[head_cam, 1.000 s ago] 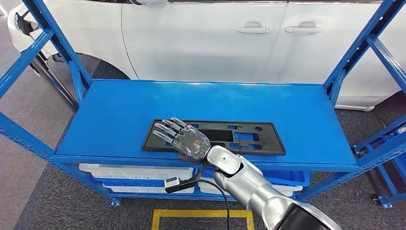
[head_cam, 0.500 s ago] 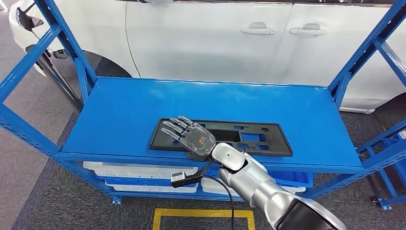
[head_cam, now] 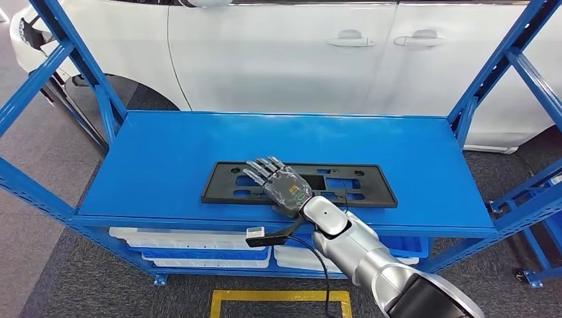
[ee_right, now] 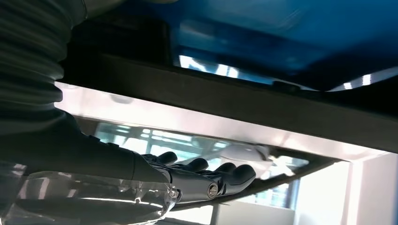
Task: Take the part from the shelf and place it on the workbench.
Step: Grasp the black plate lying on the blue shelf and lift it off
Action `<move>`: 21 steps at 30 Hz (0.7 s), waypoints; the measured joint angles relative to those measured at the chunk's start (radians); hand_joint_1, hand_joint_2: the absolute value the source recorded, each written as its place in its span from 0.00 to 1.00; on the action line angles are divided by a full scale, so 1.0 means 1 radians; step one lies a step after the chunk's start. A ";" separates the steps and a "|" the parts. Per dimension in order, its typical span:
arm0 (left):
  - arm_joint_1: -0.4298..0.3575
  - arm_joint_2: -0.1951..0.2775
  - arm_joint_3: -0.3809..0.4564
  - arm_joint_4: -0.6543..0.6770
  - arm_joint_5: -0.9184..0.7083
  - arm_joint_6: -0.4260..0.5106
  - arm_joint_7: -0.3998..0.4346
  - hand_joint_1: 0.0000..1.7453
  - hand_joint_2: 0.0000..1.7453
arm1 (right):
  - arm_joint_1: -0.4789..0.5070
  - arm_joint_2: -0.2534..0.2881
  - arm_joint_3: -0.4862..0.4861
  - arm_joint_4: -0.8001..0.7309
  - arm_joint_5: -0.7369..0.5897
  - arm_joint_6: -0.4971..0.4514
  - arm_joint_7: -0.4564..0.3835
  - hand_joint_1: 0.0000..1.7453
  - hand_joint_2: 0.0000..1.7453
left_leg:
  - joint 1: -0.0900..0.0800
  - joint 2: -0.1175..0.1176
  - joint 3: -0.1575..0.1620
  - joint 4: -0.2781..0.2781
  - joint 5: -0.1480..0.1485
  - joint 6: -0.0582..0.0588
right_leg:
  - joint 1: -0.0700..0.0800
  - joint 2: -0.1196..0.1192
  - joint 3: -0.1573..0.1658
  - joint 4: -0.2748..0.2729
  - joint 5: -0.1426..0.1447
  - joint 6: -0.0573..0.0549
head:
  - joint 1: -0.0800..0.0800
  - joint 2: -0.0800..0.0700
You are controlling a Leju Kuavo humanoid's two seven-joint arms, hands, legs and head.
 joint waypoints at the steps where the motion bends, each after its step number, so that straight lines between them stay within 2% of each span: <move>1: 0.000 0.000 0.003 0.000 0.000 0.001 0.000 0.00 0.00 | -0.002 -0.005 -0.013 0.004 0.003 -0.002 0.018 0.00 1.00 | -0.001 -0.001 0.011 -0.025 0.004 0.006 | 0.002 0.000 -0.003 0.003 -0.001 0.005 | 0.000 0.000; 2: 0.001 0.000 0.005 0.000 0.001 0.002 -0.001 0.00 0.00 | -0.004 -0.010 -0.027 0.009 0.007 -0.004 0.036 0.02 1.00 | -0.004 -0.002 0.011 -0.029 0.001 0.014 | 0.004 0.000 -0.005 0.004 -0.001 0.010 | 0.000 0.000; 4: 0.006 0.000 0.009 0.000 0.001 0.004 -0.002 0.00 0.00 | -0.006 -0.023 -0.059 0.015 0.020 -0.006 0.069 0.51 1.00 | -0.004 -0.002 0.009 -0.032 0.006 0.029 | 0.001 0.000 -0.007 0.007 -0.002 0.021 | 0.000 0.000; 6: 0.007 0.000 0.012 0.000 0.001 0.005 -0.003 0.00 0.00 | -0.006 -0.036 -0.088 0.020 0.033 -0.005 0.095 0.99 1.00 | -0.002 -0.002 0.008 -0.036 0.011 0.041 | -0.003 0.000 -0.025 0.048 -0.032 0.033 | 0.000 0.000; 7: 0.007 0.000 0.014 0.000 0.001 0.005 -0.004 0.00 0.00 | -0.005 -0.043 -0.100 0.022 0.038 -0.003 0.106 1.00 1.00 | -0.002 -0.002 0.007 -0.037 0.013 0.045 | -0.005 0.000 -0.049 0.098 -0.060 0.038 | 0.000 0.000; 9: 0.009 0.000 0.019 0.000 0.001 0.005 -0.006 0.00 0.00 | 0.001 -0.058 -0.125 0.028 0.050 0.005 0.128 1.00 1.00 | -0.003 -0.001 0.003 -0.037 0.014 0.049 | -0.006 0.000 -0.114 0.231 -0.119 0.044 | 0.000 0.000; 10: 0.010 0.000 0.023 0.000 0.000 0.005 -0.007 0.00 0.00 | 0.007 -0.065 -0.140 0.030 0.058 0.011 0.138 1.00 1.00 | -0.004 -0.002 0.002 -0.036 0.015 0.049 | -0.006 0.000 -0.135 0.274 -0.129 0.044 | 0.000 0.000; 11: 0.011 0.001 0.027 0.000 -0.001 0.005 -0.007 0.00 0.00 | 0.013 -0.073 -0.157 0.032 0.066 0.015 0.148 1.00 1.00 | -0.005 -0.002 0.001 -0.036 0.015 0.050 | -0.006 0.000 -0.139 0.282 -0.121 0.043 | 0.000 0.000; 12: 0.012 0.001 0.029 0.000 -0.002 0.005 -0.007 0.00 0.00 | 0.018 -0.078 -0.174 0.032 0.073 0.018 0.155 1.00 1.00 | -0.005 -0.003 0.002 -0.035 0.015 0.050 | -0.006 0.000 -0.123 0.248 -0.094 0.040 | 0.000 0.000; 14: 0.012 0.000 0.030 0.000 -0.003 0.005 -0.008 0.00 0.00 | 0.020 -0.086 -0.202 0.032 0.082 0.018 0.163 1.00 1.00 | -0.008 -0.005 0.002 -0.035 0.014 0.048 | -0.002 -0.001 -0.057 0.110 -0.030 0.026 | 0.000 0.000; 15: 0.011 -0.001 0.030 0.000 -0.003 0.005 -0.008 0.00 0.00 | 0.019 -0.089 -0.213 0.032 0.084 0.018 0.164 1.00 1.00 | -0.009 -0.005 0.002 -0.034 0.014 0.046 | 0.001 -0.001 -0.030 0.052 -0.010 0.019 | 0.000 0.000; 16: 0.011 -0.001 0.030 0.000 -0.003 0.005 -0.008 0.00 0.00 | 0.019 -0.091 -0.222 0.032 0.085 0.019 0.165 1.00 1.00 | -0.010 -0.004 0.001 -0.034 0.014 0.042 | 0.005 -0.002 -0.014 0.016 0.000 0.015 | 0.000 0.000; 18: 0.011 -0.001 0.030 0.000 -0.003 0.004 -0.009 0.00 0.00 | 0.020 -0.093 -0.234 0.032 0.086 0.019 0.165 1.00 1.00 | -0.010 -0.003 0.001 -0.037 0.016 0.031 | 0.009 -0.002 -0.010 0.000 0.003 0.009 | 0.000 0.000; 19: 0.011 -0.001 0.030 0.000 -0.003 0.004 -0.009 0.00 0.00 | 0.021 -0.094 -0.238 0.032 0.087 0.019 0.165 1.00 1.00 | -0.009 -0.002 0.001 -0.038 0.015 0.026 | 0.006 -0.003 -0.007 -0.005 0.006 0.005 | 0.000 0.000; 21: 0.011 0.000 0.031 0.000 -0.003 0.004 -0.009 0.00 0.00 | 0.021 -0.096 -0.245 0.031 0.087 0.020 0.166 1.00 1.00 | -0.010 -0.002 -0.011 -0.005 -0.010 0.017 | -0.001 -0.005 -0.001 -0.018 0.013 -0.005 | 0.000 0.000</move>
